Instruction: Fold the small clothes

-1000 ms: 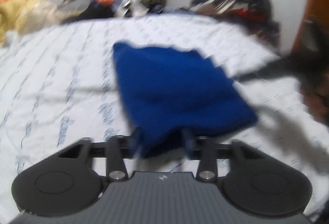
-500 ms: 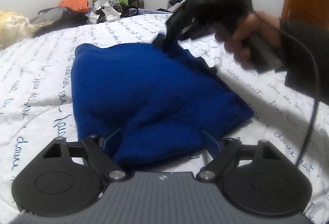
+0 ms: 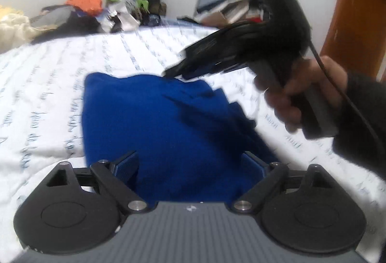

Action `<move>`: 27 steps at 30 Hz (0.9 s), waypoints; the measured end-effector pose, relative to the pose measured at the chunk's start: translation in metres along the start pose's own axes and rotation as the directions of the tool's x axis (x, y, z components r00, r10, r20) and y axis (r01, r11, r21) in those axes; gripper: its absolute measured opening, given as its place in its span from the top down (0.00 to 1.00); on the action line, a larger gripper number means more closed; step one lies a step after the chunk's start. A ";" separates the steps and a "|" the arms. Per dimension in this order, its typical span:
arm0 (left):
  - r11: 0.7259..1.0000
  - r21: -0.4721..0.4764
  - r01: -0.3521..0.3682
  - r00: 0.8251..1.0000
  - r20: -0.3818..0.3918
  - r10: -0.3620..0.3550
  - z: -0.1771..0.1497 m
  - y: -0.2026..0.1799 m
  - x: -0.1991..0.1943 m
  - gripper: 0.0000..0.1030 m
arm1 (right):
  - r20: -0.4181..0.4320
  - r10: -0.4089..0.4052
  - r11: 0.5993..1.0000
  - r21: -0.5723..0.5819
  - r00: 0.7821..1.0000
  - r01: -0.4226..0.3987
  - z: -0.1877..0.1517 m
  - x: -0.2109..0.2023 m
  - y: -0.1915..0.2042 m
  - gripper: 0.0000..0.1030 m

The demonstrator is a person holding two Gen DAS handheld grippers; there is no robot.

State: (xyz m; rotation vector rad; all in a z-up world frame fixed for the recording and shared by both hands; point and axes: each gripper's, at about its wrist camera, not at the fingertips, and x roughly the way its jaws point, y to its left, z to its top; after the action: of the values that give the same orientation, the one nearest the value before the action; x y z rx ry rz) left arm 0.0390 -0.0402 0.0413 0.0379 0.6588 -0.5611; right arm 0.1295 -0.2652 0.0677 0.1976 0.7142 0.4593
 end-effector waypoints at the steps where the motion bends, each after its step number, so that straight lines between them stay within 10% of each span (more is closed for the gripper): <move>1: 1.000 0.011 -0.001 1.000 -0.019 0.001 -0.003 0.001 0.010 0.13 | -0.066 0.003 0.999 -0.044 0.998 -0.006 -0.004 0.016 0.007 0.70; 9: 0.999 -0.037 -0.004 0.998 0.064 0.007 -0.023 -0.012 -0.023 0.10 | -0.121 -0.119 0.988 -0.110 0.986 0.106 0.006 0.048 0.000 0.65; 14: 0.999 -0.037 -0.016 1.000 0.005 0.016 -0.035 -0.014 -0.017 0.06 | -0.120 0.151 0.978 -0.128 0.981 -0.166 0.023 0.047 0.063 0.65; 16: 1.000 -0.007 -0.027 1.000 0.006 0.027 -0.035 -0.016 -0.016 0.06 | -0.249 0.092 0.972 -0.186 0.964 -0.141 0.015 0.099 0.079 0.65; 22: 0.988 -0.149 -0.038 0.997 0.062 0.048 -0.027 0.005 -0.059 0.07 | -0.206 0.008 0.973 -0.226 0.979 -0.055 0.007 0.107 0.083 0.59; 27: 0.882 -0.469 0.051 0.999 0.023 -0.045 -0.041 0.062 -0.076 0.06 | -0.078 0.167 0.986 0.024 0.983 -0.165 -0.034 -0.010 0.017 0.13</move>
State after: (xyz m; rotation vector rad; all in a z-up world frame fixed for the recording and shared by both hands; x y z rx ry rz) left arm -0.0021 0.0579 0.0446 -0.4397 0.7724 -0.4356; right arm 0.0949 -0.2546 0.0538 0.2576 0.7837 0.6228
